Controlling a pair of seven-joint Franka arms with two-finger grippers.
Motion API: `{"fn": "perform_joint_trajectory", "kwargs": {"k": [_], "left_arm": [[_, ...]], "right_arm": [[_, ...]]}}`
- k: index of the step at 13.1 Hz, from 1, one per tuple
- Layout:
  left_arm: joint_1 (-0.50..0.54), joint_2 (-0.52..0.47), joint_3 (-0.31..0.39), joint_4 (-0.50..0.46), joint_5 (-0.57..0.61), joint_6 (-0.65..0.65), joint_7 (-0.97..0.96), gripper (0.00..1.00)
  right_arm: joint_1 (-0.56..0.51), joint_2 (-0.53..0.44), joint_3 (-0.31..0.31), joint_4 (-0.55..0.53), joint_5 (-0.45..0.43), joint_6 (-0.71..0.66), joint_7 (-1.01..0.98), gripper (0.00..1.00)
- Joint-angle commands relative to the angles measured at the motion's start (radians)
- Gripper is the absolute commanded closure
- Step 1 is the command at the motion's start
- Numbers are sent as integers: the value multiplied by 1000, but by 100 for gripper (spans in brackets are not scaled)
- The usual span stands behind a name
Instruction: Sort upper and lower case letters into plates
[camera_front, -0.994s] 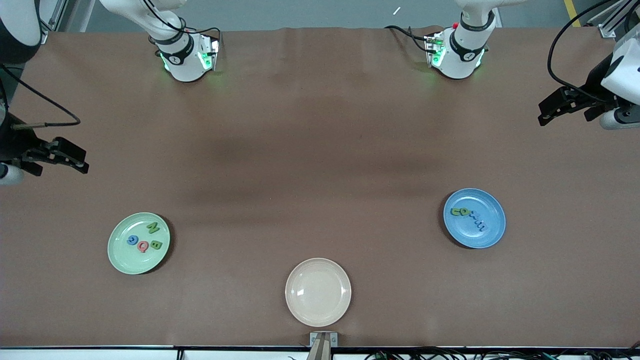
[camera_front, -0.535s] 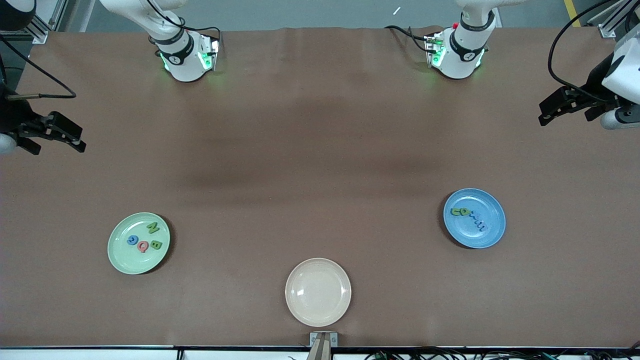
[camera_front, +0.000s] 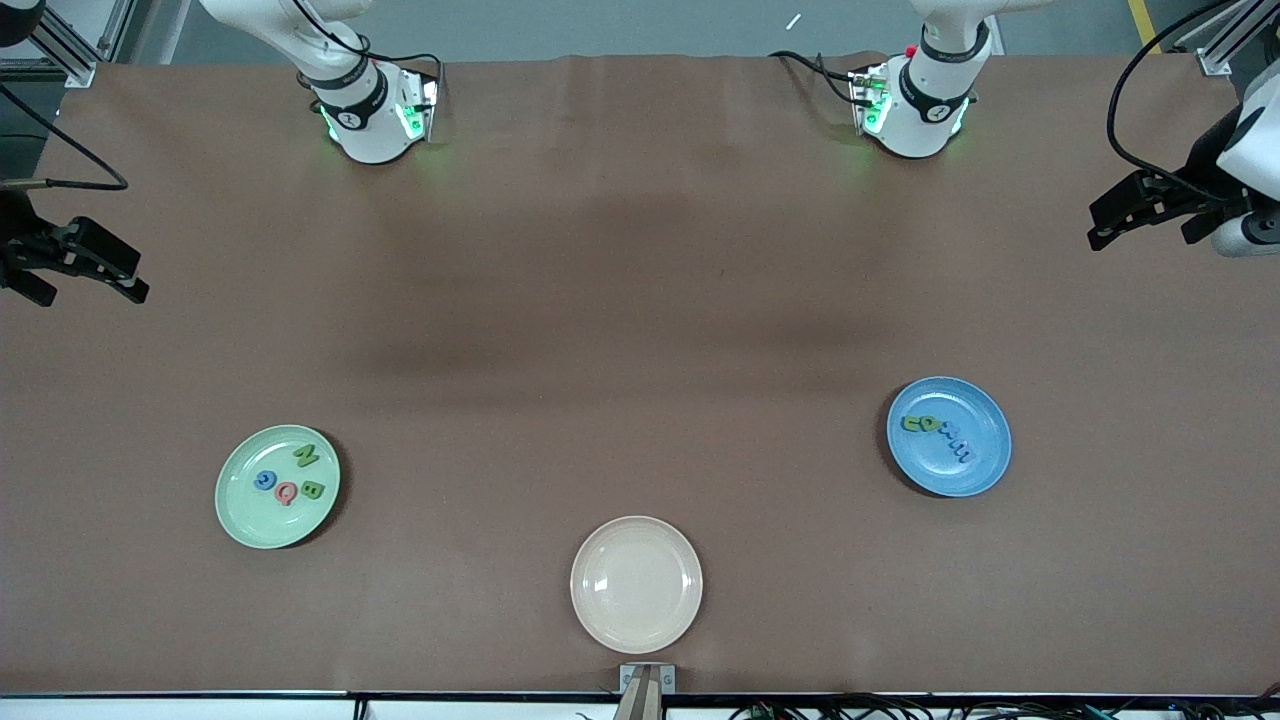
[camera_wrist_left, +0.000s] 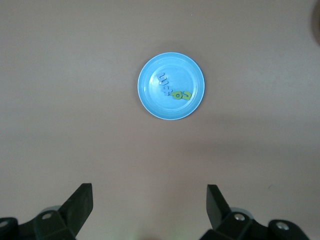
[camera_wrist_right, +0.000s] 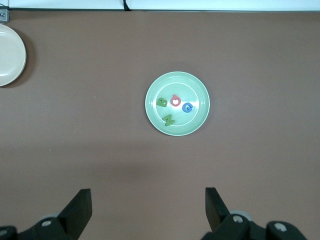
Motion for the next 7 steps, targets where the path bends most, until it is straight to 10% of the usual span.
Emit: {"fn": "perform_joint_trajectory", "kwargs": {"k": [1, 7], "left_arm": [[3, 4, -3, 19, 1, -8, 19, 0], [5, 1, -3, 18, 1, -8, 24, 0]], "right_arm": [[-26, -5, 11, 10, 14, -15, 2, 0], [-43, -5, 31, 13, -11, -14, -7, 0]]}}
